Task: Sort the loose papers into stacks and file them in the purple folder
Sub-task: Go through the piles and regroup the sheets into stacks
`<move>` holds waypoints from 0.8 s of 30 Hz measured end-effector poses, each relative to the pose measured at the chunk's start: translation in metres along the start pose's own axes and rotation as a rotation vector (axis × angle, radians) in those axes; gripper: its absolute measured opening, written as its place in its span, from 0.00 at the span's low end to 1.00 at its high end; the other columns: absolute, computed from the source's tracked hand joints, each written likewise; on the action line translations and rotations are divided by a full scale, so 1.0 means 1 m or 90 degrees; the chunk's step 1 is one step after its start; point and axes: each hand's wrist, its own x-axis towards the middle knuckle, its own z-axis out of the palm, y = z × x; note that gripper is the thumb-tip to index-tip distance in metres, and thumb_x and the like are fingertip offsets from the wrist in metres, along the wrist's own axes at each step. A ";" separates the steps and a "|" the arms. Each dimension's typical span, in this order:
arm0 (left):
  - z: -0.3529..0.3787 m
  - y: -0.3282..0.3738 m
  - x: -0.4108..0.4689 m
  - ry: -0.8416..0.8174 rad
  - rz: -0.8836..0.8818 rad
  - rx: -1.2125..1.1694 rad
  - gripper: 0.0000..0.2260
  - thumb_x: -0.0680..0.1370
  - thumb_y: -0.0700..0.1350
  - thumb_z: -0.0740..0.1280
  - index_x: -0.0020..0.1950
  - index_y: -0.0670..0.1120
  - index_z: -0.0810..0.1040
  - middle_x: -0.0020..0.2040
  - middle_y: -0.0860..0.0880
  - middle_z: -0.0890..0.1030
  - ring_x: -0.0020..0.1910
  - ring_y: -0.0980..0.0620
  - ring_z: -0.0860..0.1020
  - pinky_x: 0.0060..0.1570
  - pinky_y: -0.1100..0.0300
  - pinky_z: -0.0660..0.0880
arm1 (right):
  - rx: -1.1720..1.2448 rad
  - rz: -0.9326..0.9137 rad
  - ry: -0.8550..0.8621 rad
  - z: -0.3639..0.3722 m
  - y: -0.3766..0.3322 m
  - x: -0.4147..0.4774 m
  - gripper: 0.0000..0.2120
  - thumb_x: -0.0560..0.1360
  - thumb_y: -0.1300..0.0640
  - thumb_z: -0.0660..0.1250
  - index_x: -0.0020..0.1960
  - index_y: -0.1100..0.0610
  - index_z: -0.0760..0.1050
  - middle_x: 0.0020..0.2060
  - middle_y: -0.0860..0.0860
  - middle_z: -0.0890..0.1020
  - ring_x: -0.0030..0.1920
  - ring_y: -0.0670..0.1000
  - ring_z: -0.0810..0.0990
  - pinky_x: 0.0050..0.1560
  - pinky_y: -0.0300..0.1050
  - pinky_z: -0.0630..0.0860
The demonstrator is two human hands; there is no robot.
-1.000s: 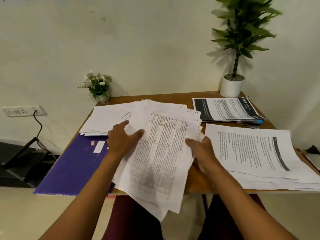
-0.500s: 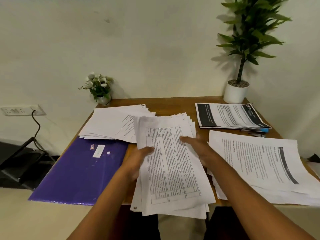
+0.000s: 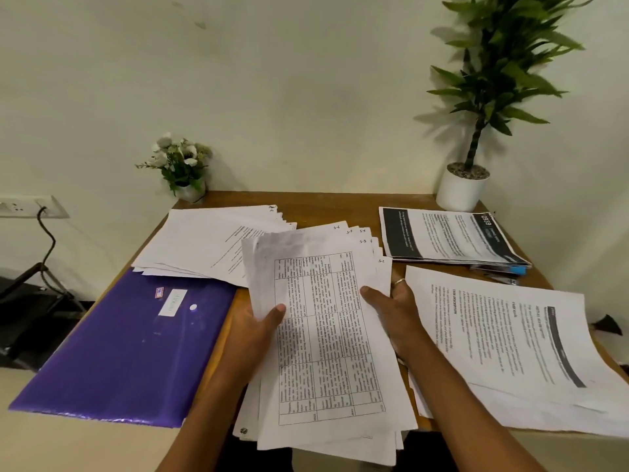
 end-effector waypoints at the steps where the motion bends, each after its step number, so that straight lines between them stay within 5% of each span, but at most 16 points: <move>1: 0.000 0.000 0.000 -0.001 0.001 0.002 0.11 0.81 0.41 0.68 0.53 0.59 0.75 0.49 0.57 0.83 0.44 0.64 0.83 0.34 0.68 0.78 | 0.005 -0.006 -0.003 0.000 0.000 0.001 0.20 0.78 0.60 0.72 0.67 0.50 0.73 0.58 0.50 0.85 0.56 0.56 0.85 0.56 0.62 0.82; 16: -0.002 -0.006 0.002 0.006 -0.005 -0.053 0.12 0.79 0.42 0.70 0.60 0.54 0.76 0.53 0.54 0.84 0.49 0.59 0.84 0.38 0.65 0.80 | 0.031 -0.027 -0.015 0.003 -0.003 -0.002 0.24 0.78 0.61 0.71 0.71 0.48 0.70 0.61 0.49 0.83 0.58 0.54 0.85 0.55 0.58 0.83; 19: -0.002 -0.010 0.004 0.020 0.002 -0.031 0.12 0.79 0.44 0.70 0.62 0.52 0.75 0.54 0.53 0.84 0.48 0.59 0.84 0.37 0.65 0.80 | 0.031 -0.058 0.016 0.002 -0.011 -0.002 0.31 0.77 0.62 0.72 0.74 0.45 0.65 0.62 0.46 0.82 0.56 0.48 0.85 0.49 0.48 0.84; 22: -0.003 -0.014 0.006 0.028 -0.002 -0.015 0.14 0.79 0.46 0.71 0.63 0.53 0.75 0.56 0.53 0.84 0.50 0.53 0.84 0.39 0.63 0.82 | -0.122 -0.186 0.119 0.005 -0.023 -0.003 0.30 0.77 0.59 0.73 0.74 0.44 0.66 0.64 0.41 0.77 0.57 0.40 0.81 0.47 0.31 0.78; 24: -0.004 -0.015 0.007 0.031 0.005 -0.010 0.11 0.79 0.46 0.71 0.60 0.56 0.75 0.54 0.54 0.84 0.48 0.55 0.84 0.37 0.65 0.81 | -0.278 -0.286 0.197 0.005 -0.019 -0.005 0.21 0.78 0.54 0.73 0.67 0.42 0.72 0.66 0.39 0.73 0.61 0.39 0.75 0.56 0.34 0.76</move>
